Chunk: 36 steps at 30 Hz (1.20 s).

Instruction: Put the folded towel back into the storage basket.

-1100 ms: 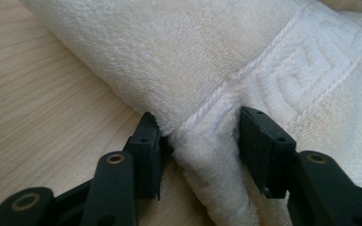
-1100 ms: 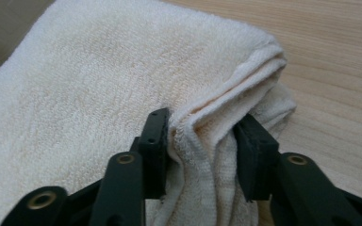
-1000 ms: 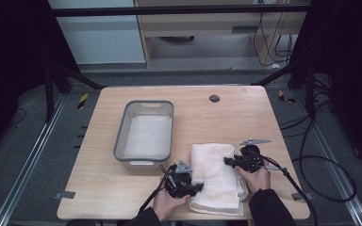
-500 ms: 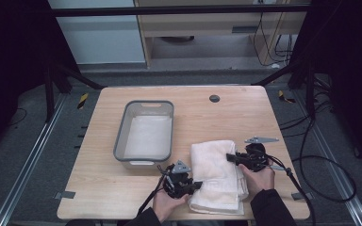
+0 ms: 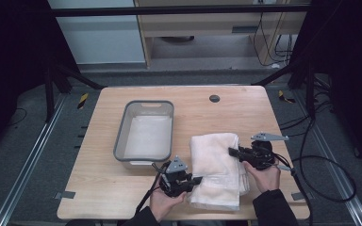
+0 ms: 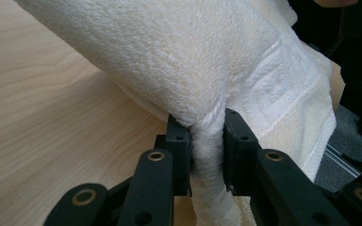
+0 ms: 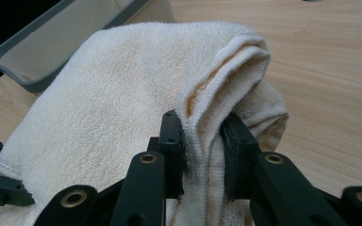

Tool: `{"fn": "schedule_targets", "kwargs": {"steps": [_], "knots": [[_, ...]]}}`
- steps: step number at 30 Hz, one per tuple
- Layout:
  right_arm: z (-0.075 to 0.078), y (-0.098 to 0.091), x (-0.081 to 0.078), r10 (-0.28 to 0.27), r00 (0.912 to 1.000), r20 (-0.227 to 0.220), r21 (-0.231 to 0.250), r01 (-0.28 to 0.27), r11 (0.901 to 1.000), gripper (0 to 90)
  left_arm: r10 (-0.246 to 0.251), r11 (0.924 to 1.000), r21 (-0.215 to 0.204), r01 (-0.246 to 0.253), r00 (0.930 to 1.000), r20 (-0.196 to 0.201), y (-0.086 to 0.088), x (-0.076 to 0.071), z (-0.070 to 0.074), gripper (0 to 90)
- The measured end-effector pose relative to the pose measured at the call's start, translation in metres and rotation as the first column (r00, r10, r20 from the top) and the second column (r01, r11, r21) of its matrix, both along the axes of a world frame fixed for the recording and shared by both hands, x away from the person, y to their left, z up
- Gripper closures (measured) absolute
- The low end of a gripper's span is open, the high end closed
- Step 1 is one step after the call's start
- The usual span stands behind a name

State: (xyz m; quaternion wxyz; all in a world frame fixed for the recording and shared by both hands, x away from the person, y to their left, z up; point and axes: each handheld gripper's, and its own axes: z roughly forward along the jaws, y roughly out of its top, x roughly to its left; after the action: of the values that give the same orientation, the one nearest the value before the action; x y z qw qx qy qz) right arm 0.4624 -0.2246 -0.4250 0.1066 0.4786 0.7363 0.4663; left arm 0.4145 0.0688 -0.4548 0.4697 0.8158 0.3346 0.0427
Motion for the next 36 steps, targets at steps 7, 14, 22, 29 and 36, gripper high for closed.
{"fn": "schedule_targets", "kwargs": {"steps": [7, 14, 22, 29, 36], "knots": [[0.013, 0.001, 0.002, 0.008, 0.9995, 0.03, 0.009, -0.008, 0.9999, 73.1, 0.006, 1.0, -0.004, -0.006, 0.9995, 0.031, 0.003, 0.001, 0.01, 74.6], [0.023, 0.008, 0.008, 0.004, 0.9982, 0.06, 0.0, -0.004, 1.0, 73.1, 0.018, 0.9998, 0.002, -0.018, 0.9983, 0.055, 0.006, 0.007, 0.018, 74.6], [0.033, 0.01, 0.009, -0.004, 0.9961, 0.088, 0.007, 0.004, 1.0, 73.1, 0.021, 0.9998, -0.01, -0.02, 0.9969, 0.076, 0.009, 0.009, 0.028, 74.6], [0.045, 0.014, 0.011, -0.003, 0.9918, 0.128, 0.002, 0.003, 1.0, 73.1, 0.03, 0.9991, -0.031, -0.027, 0.9954, 0.09, 0.012, 0.012, 0.036, 74.7], [0.059, 0.018, 0.011, -0.006, 0.9872, 0.159, 0.011, 0.005, 0.9999, 73.1, 0.041, 0.9978, -0.055, -0.035, 0.9925, 0.115, 0.018, 0.013, 0.05, 74.7]]}}
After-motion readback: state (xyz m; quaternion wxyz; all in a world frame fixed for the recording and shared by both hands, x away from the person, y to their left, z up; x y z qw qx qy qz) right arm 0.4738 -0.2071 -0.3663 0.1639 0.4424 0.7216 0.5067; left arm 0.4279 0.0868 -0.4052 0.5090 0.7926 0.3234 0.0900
